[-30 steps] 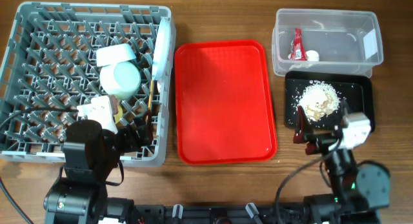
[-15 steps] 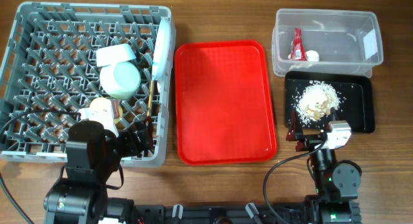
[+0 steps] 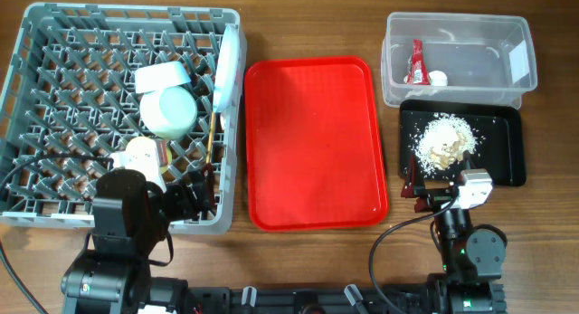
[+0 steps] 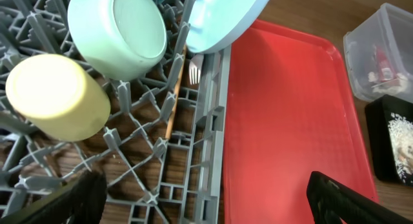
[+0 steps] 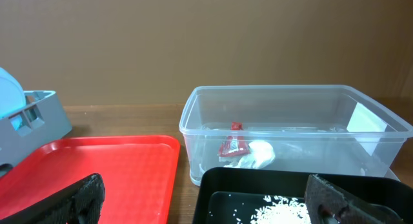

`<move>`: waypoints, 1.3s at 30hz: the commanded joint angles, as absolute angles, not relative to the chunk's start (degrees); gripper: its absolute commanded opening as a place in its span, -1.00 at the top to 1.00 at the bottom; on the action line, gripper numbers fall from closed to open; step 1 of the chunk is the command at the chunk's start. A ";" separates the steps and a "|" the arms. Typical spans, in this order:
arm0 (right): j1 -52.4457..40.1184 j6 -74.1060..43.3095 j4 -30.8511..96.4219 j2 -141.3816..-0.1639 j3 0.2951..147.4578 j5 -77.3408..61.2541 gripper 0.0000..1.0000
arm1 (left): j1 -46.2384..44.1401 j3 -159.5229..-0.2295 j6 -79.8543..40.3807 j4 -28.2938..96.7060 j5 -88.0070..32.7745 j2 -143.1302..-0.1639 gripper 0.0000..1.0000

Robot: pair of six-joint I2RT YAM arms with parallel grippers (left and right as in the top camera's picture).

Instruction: Sort waste into correct bins and load items into the dishwasher rack

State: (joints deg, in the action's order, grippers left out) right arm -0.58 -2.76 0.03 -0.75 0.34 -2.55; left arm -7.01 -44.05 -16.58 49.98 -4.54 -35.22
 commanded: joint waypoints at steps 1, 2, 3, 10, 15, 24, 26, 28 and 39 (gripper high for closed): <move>-0.30 -3.57 -0.08 -0.80 0.32 -3.44 -0.99 | -6.52 -40.58 -14.98 47.72 -2.94 -31.38 -1.00; -0.30 -3.57 -0.08 -0.80 0.32 -3.44 -0.99 | -5.43 -37.23 -15.00 44.51 -3.38 -28.40 -1.00; -0.30 -3.57 -0.08 -0.80 0.32 -3.44 -1.00 | -4.05 -32.91 -15.00 40.69 -4.73 -24.88 -1.00; -0.30 -3.57 -0.08 -0.80 0.32 -3.44 -1.00 | -1.52 -6.26 -15.20 6.24 -6.98 -2.57 -1.00; -0.30 -3.57 -0.08 -0.80 0.32 -3.44 -0.99 | -1.63 -0.32 -9.65 -0.01 -6.17 -0.16 -1.00; -0.30 -3.57 -0.08 -0.80 0.32 -3.44 -0.99 | -1.74 -0.34 -9.80 3.90 -6.17 -0.30 -1.00; -0.30 -3.57 -0.08 -0.80 0.32 -3.44 -0.99 | -1.74 -0.34 -9.80 3.90 -6.17 -0.34 -1.00; -0.30 -3.57 -0.08 -0.80 0.32 -3.44 -0.99 | -1.74 -0.34 -9.80 3.90 -6.17 -0.34 -1.00; -0.30 -3.57 -0.08 -0.80 0.32 -3.44 -0.99 | -1.74 -0.34 -9.80 3.90 -6.17 -0.16 -1.00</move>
State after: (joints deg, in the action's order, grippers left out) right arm -0.58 -2.76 0.05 -0.91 0.34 -2.57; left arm -1.85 -0.60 -10.96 3.64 -6.28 -0.78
